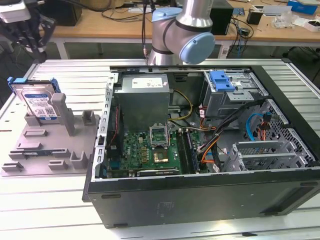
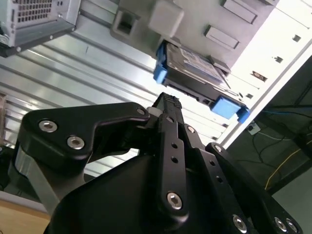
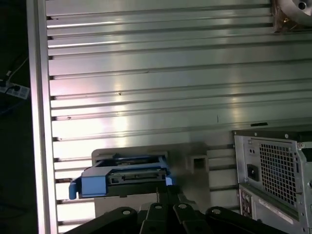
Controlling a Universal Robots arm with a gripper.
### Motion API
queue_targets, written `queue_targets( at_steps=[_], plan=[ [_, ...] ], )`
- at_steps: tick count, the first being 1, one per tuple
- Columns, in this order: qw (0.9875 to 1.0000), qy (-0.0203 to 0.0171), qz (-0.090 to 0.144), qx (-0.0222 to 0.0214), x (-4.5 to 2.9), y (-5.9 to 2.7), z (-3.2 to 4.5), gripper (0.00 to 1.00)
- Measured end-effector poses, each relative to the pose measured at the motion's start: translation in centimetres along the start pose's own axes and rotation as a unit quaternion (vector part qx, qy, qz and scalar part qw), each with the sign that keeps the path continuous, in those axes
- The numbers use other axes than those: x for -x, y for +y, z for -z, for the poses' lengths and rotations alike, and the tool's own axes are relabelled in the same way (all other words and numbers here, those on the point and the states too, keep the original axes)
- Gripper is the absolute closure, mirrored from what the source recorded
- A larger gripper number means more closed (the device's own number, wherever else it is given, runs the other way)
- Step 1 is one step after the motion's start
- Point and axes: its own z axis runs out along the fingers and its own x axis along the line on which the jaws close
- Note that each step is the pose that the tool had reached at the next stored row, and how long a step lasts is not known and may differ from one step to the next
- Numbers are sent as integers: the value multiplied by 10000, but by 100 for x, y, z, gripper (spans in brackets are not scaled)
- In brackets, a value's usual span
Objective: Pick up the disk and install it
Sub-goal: 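Reach for the disk, then pick up the disk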
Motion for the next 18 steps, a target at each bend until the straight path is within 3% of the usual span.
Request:
queue_targets(
  at_steps=[6,18],
  plan=[
    [10000,-1,1,0,-248,58,-5,89],
    [10000,-1,1,-14,-261,63,-5,89]
  ],
)
